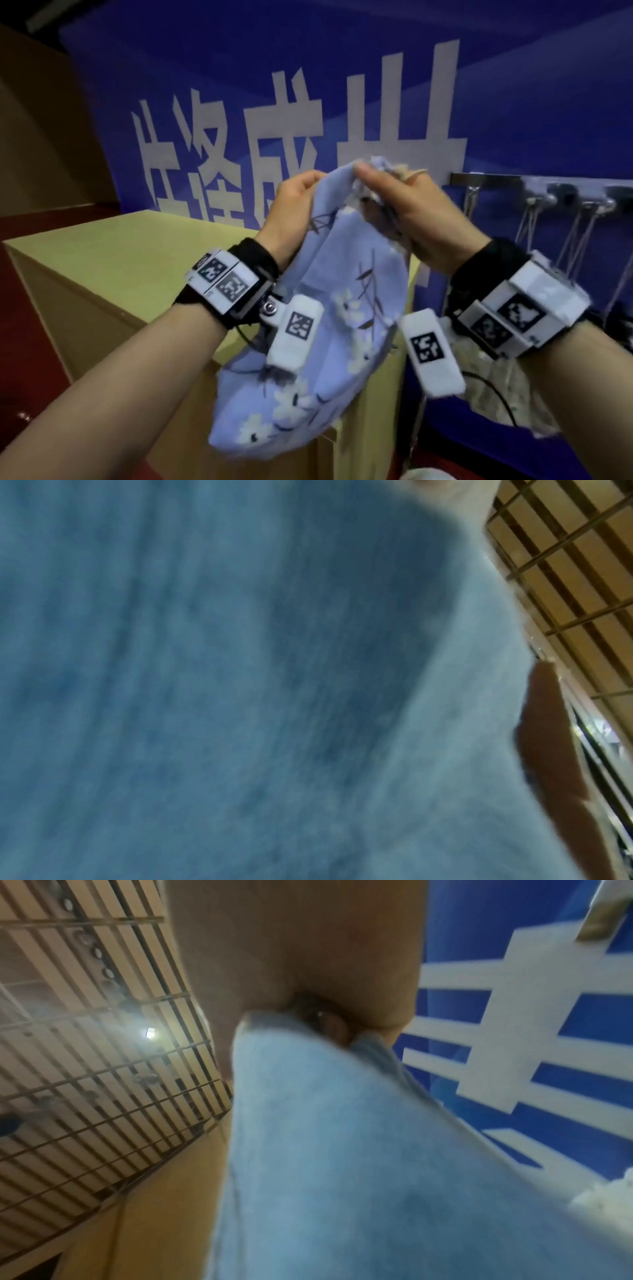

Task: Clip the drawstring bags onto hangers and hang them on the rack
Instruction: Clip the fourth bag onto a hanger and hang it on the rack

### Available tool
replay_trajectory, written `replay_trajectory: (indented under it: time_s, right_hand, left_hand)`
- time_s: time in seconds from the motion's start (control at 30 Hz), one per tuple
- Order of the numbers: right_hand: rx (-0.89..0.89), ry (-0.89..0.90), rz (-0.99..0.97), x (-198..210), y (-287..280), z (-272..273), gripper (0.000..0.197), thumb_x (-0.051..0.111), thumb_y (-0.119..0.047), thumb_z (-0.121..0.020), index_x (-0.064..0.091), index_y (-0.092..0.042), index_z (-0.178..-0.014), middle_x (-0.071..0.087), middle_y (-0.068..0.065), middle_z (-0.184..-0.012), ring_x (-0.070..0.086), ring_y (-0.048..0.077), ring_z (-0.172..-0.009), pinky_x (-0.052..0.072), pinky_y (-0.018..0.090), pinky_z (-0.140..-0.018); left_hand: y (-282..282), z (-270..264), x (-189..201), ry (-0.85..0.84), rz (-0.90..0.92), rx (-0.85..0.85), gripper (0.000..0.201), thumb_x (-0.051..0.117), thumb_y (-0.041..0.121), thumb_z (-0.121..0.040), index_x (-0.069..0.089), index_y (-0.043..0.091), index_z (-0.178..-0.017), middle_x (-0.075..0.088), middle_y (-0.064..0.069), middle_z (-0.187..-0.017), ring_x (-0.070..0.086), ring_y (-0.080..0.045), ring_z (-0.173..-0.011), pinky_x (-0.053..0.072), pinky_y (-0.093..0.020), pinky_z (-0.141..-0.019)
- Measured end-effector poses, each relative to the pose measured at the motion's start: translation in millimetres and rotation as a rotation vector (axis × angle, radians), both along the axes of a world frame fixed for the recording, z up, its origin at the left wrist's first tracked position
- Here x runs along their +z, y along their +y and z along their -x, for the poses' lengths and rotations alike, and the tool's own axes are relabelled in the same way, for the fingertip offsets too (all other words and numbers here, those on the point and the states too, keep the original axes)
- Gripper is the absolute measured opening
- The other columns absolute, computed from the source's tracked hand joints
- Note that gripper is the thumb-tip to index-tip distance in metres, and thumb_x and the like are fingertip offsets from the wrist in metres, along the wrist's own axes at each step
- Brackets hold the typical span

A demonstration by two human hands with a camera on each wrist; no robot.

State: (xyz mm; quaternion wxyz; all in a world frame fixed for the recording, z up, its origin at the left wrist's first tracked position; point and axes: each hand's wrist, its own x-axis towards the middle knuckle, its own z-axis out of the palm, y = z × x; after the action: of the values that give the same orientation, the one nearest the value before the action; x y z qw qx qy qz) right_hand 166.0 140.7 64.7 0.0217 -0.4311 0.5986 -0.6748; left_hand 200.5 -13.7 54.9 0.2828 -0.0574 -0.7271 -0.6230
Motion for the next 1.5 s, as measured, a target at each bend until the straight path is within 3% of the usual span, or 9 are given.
replay_trajectory:
  time_s: [0.07, 0.13, 0.3, 0.43, 0.57, 0.7, 1.07, 1.33, 1.5]
  right_hand:
    - [-0.055, -0.040, -0.040, 10.8, 22.3, 10.6, 0.063, 0.059, -0.062, -0.080, 0.057, 0.001, -0.082, 0.045, 0.022, -0.068, 0.043, 0.031, -0.057, 0.049, 0.035, -0.050]
    - [-0.016, -0.170, -0.075, 11.4, 44.9, 17.7, 0.073, 0.047, -0.070, -0.081, 0.064, 0.000, -0.093, 0.063, 0.030, -0.088, 0.064, 0.039, -0.080, 0.058, 0.045, -0.077]
    - [-0.181, -0.240, -0.113, -4.0, 89.6, 48.8, 0.067, 0.031, -0.067, -0.091, 0.067, -0.016, -0.114, 0.075, 0.005, -0.103, 0.070, 0.017, -0.100, 0.050, 0.037, -0.095]
    - [-0.427, -0.127, -0.196, -15.4, 100.3, 57.6, 0.071, 0.045, -0.080, -0.074, 0.054, -0.011, -0.062, 0.058, 0.008, -0.058, 0.056, 0.025, -0.058, 0.046, 0.029, -0.064]
    - [-0.429, -0.008, -0.202, -43.2, 98.3, 53.7, 0.064, 0.057, -0.062, -0.078, 0.042, -0.006, -0.051, 0.035, 0.005, -0.044, 0.030, 0.017, -0.044, 0.030, 0.024, -0.046]
    - [-0.347, 0.048, -0.235, -69.4, 96.4, 42.8, 0.058, 0.053, -0.050, -0.081, 0.029, -0.014, -0.042, 0.024, -0.004, -0.038, 0.018, 0.012, -0.039, 0.025, 0.017, -0.043]
    - [-0.281, 0.081, -0.212, -110.9, 107.4, 39.6, 0.064, 0.062, -0.065, -0.075, 0.021, -0.027, -0.044, 0.015, -0.007, -0.047, 0.009, 0.012, -0.047, 0.019, 0.021, -0.047]
    - [-0.261, 0.085, -0.229, -122.5, 103.2, 37.1, 0.057, 0.054, -0.034, -0.088, 0.023, -0.024, -0.041, 0.017, -0.007, -0.043, 0.010, 0.011, -0.044, 0.017, 0.022, -0.046]
    - [-0.252, 0.048, -0.544, -133.7, 103.0, 36.2, 0.072, 0.036, -0.065, -0.093, 0.027, -0.007, -0.052, 0.020, 0.012, -0.054, 0.017, 0.024, -0.051, 0.025, 0.026, -0.054]
  left_hand:
    - [19.8, 9.5, 6.3, 0.045, -0.016, 0.009, 0.020, 0.054, 0.028, -0.087, 0.062, 0.012, -0.079, 0.060, -0.015, -0.079, 0.054, -0.027, -0.073, 0.046, -0.043, -0.073]
    - [37.4, 17.1, 6.5, 0.044, -0.079, -0.035, 0.019, 0.053, 0.019, -0.094, 0.063, 0.014, -0.079, 0.063, -0.011, -0.081, 0.057, -0.023, -0.077, 0.047, -0.038, -0.074]
    - [70.5, 20.1, -1.8, -0.078, -0.084, -0.289, 0.022, 0.049, 0.016, -0.097, 0.063, 0.015, -0.080, 0.065, -0.002, -0.076, 0.060, -0.013, -0.069, 0.050, -0.023, -0.067]
    - [85.8, 24.0, -20.3, -0.325, 0.342, -0.449, 0.027, 0.044, 0.014, -0.099, 0.063, 0.002, -0.083, 0.064, -0.009, -0.080, 0.060, -0.019, -0.072, 0.050, -0.029, -0.069]
    - [93.4, 23.8, -54.3, -0.437, 0.738, -0.469, 0.025, 0.046, 0.010, -0.096, 0.066, -0.001, -0.106, 0.069, -0.018, -0.110, 0.062, -0.017, -0.088, 0.051, -0.028, -0.079]
    - [93.2, 20.3, -85.0, -0.390, 0.950, -0.284, 0.021, 0.055, 0.013, -0.090, 0.066, 0.001, -0.077, 0.065, -0.011, -0.073, 0.049, -0.015, -0.063, 0.037, -0.024, -0.055]
    - [79.4, 11.4, -89.7, -0.293, 1.038, 0.084, 0.048, 0.066, 0.031, -0.081, 0.058, 0.027, -0.128, 0.069, 0.008, -0.101, 0.061, -0.015, -0.100, 0.049, -0.030, -0.085]
    - [71.9, -0.8, -97.7, -0.270, 0.875, 0.026, 0.055, 0.059, 0.011, -0.081, 0.049, 0.026, -0.133, 0.055, 0.008, -0.098, 0.055, -0.013, -0.093, 0.043, -0.025, -0.076]
    - [64.7, -2.8, -108.5, -0.179, 0.746, 0.076, 0.051, 0.057, -0.001, -0.076, 0.059, 0.025, -0.120, 0.049, 0.009, -0.092, 0.053, -0.008, -0.091, 0.038, -0.013, -0.070]
